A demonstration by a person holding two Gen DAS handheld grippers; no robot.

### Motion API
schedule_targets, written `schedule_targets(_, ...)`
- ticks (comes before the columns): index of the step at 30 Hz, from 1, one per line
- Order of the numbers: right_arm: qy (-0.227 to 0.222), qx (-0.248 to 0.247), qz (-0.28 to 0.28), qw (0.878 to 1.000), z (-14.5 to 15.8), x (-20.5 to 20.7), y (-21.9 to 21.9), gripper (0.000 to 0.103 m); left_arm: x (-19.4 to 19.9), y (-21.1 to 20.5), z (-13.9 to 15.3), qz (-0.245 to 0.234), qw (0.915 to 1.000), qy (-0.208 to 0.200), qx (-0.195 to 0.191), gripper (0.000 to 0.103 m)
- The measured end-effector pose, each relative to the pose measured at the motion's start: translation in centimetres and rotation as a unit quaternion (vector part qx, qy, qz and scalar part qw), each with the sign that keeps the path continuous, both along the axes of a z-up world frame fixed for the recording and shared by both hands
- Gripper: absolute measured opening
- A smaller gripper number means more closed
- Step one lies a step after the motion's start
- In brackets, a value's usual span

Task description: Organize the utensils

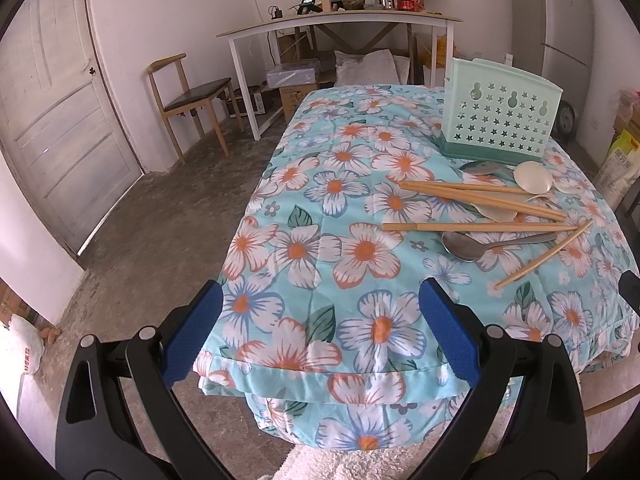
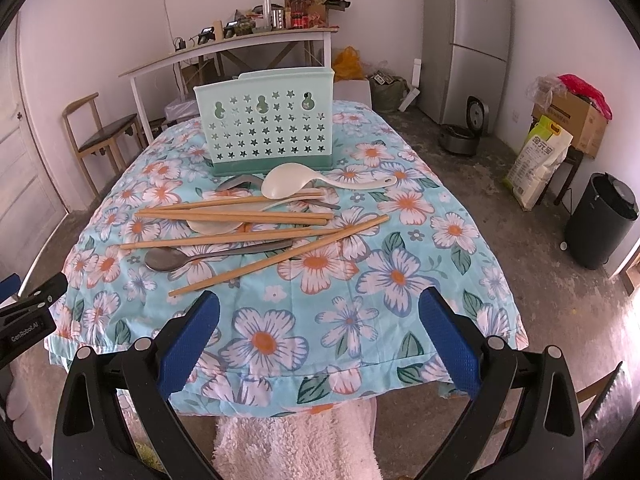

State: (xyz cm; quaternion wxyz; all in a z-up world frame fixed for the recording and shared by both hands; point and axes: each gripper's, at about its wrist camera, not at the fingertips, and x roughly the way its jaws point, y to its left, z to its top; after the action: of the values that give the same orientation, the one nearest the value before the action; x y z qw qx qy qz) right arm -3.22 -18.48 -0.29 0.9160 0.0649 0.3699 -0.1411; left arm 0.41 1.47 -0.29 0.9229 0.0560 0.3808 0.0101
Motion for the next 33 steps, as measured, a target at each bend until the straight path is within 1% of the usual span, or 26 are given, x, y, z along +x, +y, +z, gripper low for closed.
schedule_targets(9,0.0,0.0,0.0,1.0,0.0,0.0,0.0,0.097,0.0,0.1,0.0,0.0,1.0,0.0,-0.001,0.095)
schedule_targets(17,0.005,0.009,0.002,1.0,-0.7,0.5,-0.2,0.097,0.1,0.1,-0.2,0.001,1.0,0.004,0.002,0.095)
schedule_targets(33,0.032,0.043,0.017,0.998,-2.2,2.3,-1.0,0.097,1.7,-1.0,-1.0,0.009,0.9995,0.023,0.018,0.095)
